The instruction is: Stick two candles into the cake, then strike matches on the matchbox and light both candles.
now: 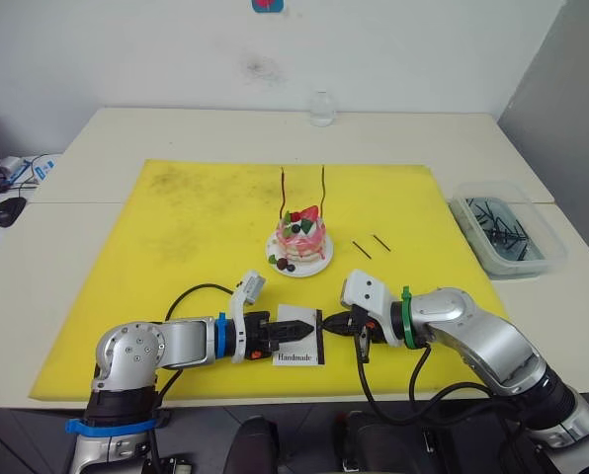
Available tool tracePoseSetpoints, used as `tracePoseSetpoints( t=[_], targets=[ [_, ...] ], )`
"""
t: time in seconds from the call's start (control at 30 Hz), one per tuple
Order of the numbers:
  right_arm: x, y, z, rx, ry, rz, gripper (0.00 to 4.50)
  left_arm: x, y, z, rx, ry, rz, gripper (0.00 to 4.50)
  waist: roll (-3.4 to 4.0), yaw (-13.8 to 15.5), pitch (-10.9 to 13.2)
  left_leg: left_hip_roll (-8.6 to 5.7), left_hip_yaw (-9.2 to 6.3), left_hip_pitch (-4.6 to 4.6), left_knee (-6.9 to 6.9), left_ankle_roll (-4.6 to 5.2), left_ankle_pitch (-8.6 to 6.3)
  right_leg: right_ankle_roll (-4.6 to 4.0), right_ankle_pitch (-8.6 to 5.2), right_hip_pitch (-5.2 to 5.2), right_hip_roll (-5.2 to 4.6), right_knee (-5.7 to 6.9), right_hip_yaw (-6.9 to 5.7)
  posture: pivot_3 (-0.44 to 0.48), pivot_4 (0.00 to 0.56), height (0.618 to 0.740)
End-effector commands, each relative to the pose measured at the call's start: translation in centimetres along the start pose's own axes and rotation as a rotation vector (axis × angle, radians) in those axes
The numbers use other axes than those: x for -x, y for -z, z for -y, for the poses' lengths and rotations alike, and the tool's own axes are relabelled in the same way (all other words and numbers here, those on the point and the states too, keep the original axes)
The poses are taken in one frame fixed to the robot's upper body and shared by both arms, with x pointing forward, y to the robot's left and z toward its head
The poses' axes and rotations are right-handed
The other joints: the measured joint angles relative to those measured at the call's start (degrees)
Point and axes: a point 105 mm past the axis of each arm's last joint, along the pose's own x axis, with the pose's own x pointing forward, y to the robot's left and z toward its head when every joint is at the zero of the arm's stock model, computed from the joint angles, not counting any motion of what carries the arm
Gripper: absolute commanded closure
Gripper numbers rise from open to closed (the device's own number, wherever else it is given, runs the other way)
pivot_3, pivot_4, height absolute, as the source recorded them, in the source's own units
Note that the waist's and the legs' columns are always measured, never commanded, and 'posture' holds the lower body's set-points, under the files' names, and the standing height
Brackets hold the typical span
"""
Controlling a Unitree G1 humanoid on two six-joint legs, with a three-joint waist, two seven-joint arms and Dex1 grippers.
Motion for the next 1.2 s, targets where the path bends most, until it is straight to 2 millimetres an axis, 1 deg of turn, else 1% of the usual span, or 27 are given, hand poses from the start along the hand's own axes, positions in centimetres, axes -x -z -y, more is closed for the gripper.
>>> tracePoseSetpoints(
  t=[0.03,0.13,0.3,0.43,0.53,0.63,0.7,0.73,0.8,1.1,1.2],
  targets=[
    [0.4,-1.0,0.2,0.032,0.016,0.031,4.5,0.5,0.2,-1.2,0.027,-0.059,-0.001,4.48,0.0,0.0,0.0,0.0,0.0,0.0,0.0,0.0,0.0,0.0,0.0,0.0,0.0,0.0,0.0,0.0,0.15,0.729],
    [0.5,-0.6,0.3,0.031,0.023,0.019,4.5,0.5,0.3,-1.2,0.026,-0.062,-0.009,4.48,0.0,0.0,0.0,0.0,0.0,0.0,0.0,0.0,0.0,0.0,0.0,0.0,0.0,0.0,0.0,0.0,0.15,0.729],
    [0.1,0.0,0.1,0.027,0.027,0.005,4.5,0.4,0.4,-1.3,0.035,-0.064,-0.02,4.48,0.0,0.0,0.0,0.0,0.0,0.0,0.0,0.0,0.0,0.0,0.0,0.0,0.0,-0.01,0.01,0.0,0.15,0.729],
    [-0.2,-0.3,-0.1,0.031,0.024,0.02,4.5,0.4,0.4,-1.6,0.038,-0.075,-0.022,4.48,0.0,0.0,0.0,0.0,0.0,0.0,0.0,0.0,0.0,0.0,0.0,0.0,0.0,0.0,0.0,0.0,0.15,0.729],
    [0.0,-0.8,-0.2,0.03,0.018,0.042,4.5,0.3,0.4,-1.8,0.035,-0.091,-0.026,4.48,0.0,0.0,0.0,0.0,0.0,0.02,0.0,0.0,0.0,0.0,0.01,0.0,0.0,0.01,0.0,0.0,0.15,0.729],
    [0.0,-0.9,-0.2,0.032,0.01,0.041,4.5,0.4,0.4,-1.8,0.038,-0.089,-0.025,4.48,0.0,0.0,0.0,0.0,-0.01,0.02,0.0,0.0,0.0,-0.01,0.01,0.0,0.0,0.02,-0.01,0.0,0.15,0.729],
    [0.0,-0.9,-0.2,0.036,0.007,0.037,4.5,0.4,0.4,-1.8,0.038,-0.089,-0.024,3.9,0.0,0.0,0.0,0.0,-0.01,0.02,0.0,0.0,0.0,-0.01,0.01,0.0,0.0,0.02,-0.01,0.0,0.15,0.729],
    [0.0,-0.9,-0.2,0.038,0.006,0.036,4.5,0.4,0.4,-1.8,0.039,-0.089,-0.023,3.7,0.0,0.0,0.0,0.0,-0.01,0.02,0.0,0.0,0.0,-0.01,0.01,0.0,0.0,0.01,0.0,0.0,0.15,0.729],
    [-0.1,-0.9,-0.2,0.039,0.007,0.037,4.5,0.4,0.3,-1.9,0.037,-0.096,-0.022,3.02,0.0,0.0,0.0,0.0,0.0,0.02,0.0,0.0,0.0,-0.01,0.01,0.0,0.0,0.01,0.0,0.0,0.15,0.729],
    [-0.1,-1.1,-0.2,0.043,0.009,0.042,4.5,0.6,0.3,-1.9,0.034,-0.094,-0.03,0.6,0.0,0.0,0.0,0.0,-0.12,0.16,0.0,0.0,0.0,-0.03,0.11,0.08,0.0,0.02,0.01,0.0,0.15,0.729],
    [-0.2,-1.1,-0.1,0.042,0.012,0.043,4.5,0.7,0.5,-1.6,0.031,-0.078,-0.051,0.6,0.0,0.0,0.0,0.0,-0.13,0.28,-0.01,0.0,0.0,-0.06,0.16,0.1,0.0,0.02,0.02,0.0,0.15,0.729]
  ],
)
